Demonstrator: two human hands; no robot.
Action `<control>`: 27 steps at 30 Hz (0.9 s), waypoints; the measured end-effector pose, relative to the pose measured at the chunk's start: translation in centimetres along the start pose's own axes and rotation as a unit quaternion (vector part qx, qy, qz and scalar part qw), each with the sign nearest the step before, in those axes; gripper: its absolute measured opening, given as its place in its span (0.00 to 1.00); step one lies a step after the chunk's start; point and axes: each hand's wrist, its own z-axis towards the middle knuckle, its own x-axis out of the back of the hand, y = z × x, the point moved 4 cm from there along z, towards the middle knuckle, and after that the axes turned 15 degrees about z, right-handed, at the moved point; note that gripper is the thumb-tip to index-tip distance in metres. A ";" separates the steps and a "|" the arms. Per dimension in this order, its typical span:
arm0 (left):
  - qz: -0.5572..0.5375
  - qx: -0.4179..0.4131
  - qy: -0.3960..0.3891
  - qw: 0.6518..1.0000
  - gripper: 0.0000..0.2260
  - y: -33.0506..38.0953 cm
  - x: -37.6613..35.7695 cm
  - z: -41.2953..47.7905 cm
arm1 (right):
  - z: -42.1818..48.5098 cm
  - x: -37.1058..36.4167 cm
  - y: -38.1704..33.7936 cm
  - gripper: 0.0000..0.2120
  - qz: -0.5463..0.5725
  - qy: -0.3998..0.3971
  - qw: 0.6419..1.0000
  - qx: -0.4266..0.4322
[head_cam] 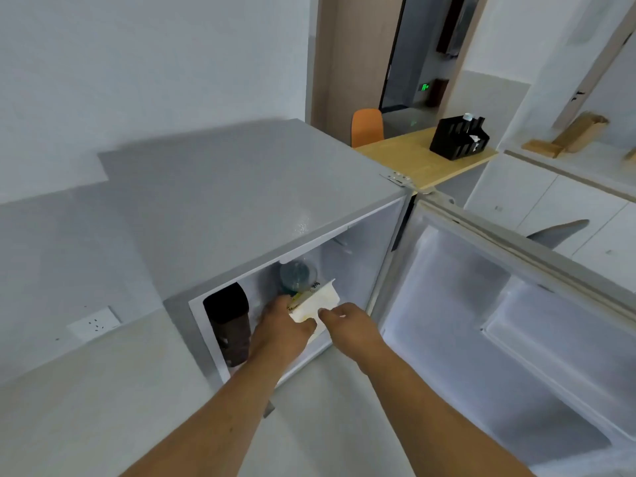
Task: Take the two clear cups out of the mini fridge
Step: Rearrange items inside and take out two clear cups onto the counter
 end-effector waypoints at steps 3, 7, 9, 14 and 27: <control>-0.003 0.026 -0.010 1.000 0.32 -1.1 -1.4 3.0 | 3.5 -1.8 0.2 0.15 0.012 -0.011 0.999 -0.029; 0.006 0.037 -0.032 0.999 0.31 -2.0 -3.1 5.6 | 6.7 -3.3 0.6 0.16 0.016 -0.019 0.999 -0.044; 0.011 0.043 -0.046 0.998 0.31 -2.3 -3.7 6.4 | 7.9 -3.6 0.7 0.17 -0.005 -0.006 0.999 -0.049; 0.035 0.018 -0.057 0.998 0.27 -2.2 -4.9 7.6 | 10.1 -4.4 0.9 0.14 -0.017 -0.029 0.999 -0.040; -0.085 0.001 -0.146 0.986 0.27 -1.3 -7.7 8.1 | 13.4 -1.7 0.7 0.11 -0.021 -0.019 0.999 -0.035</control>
